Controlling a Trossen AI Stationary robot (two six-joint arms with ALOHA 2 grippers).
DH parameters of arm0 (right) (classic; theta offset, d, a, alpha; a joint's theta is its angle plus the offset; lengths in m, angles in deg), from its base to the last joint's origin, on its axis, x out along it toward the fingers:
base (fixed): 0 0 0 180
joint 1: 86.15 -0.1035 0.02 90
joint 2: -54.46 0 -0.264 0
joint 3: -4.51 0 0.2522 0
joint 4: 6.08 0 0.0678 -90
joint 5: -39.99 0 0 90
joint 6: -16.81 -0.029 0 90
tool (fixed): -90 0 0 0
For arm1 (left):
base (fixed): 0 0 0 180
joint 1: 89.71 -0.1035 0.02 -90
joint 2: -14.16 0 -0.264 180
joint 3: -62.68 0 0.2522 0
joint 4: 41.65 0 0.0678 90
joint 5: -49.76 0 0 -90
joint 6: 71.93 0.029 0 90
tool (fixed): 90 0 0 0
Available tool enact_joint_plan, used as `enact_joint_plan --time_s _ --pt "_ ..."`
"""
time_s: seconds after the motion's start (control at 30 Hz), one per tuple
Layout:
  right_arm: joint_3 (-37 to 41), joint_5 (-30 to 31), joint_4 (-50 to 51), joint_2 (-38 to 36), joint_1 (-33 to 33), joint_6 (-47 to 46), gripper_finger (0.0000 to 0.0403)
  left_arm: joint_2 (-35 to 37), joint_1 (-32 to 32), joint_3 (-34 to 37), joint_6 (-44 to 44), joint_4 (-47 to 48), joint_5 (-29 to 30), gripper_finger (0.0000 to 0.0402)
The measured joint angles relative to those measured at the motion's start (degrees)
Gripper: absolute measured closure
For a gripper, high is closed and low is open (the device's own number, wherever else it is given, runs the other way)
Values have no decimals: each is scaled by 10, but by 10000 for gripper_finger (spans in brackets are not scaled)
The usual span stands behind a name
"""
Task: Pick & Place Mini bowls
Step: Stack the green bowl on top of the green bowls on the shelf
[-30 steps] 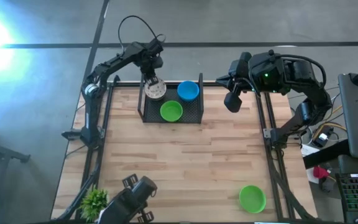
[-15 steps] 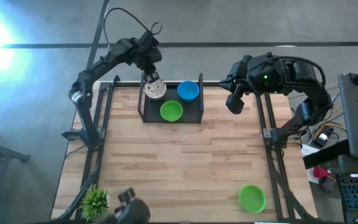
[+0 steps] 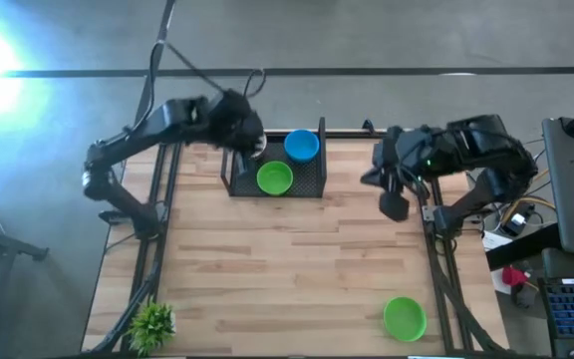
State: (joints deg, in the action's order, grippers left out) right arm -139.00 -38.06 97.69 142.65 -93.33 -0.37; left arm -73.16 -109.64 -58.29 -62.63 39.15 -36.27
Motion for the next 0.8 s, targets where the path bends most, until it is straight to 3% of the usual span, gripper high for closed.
enact_joint_plan --time_s 0.23,0.6,0.8 --pt "72 0 0 -33 -93 -20 376 60 144 82 -103 -83 45 322" --pt "246 -2 -1 -129 -229 -24 376 85 354 190 -257 -221 234 322" --pt "340 -19 -8 -161 -292 -44 376 85 431 241 -328 -324 298 322"
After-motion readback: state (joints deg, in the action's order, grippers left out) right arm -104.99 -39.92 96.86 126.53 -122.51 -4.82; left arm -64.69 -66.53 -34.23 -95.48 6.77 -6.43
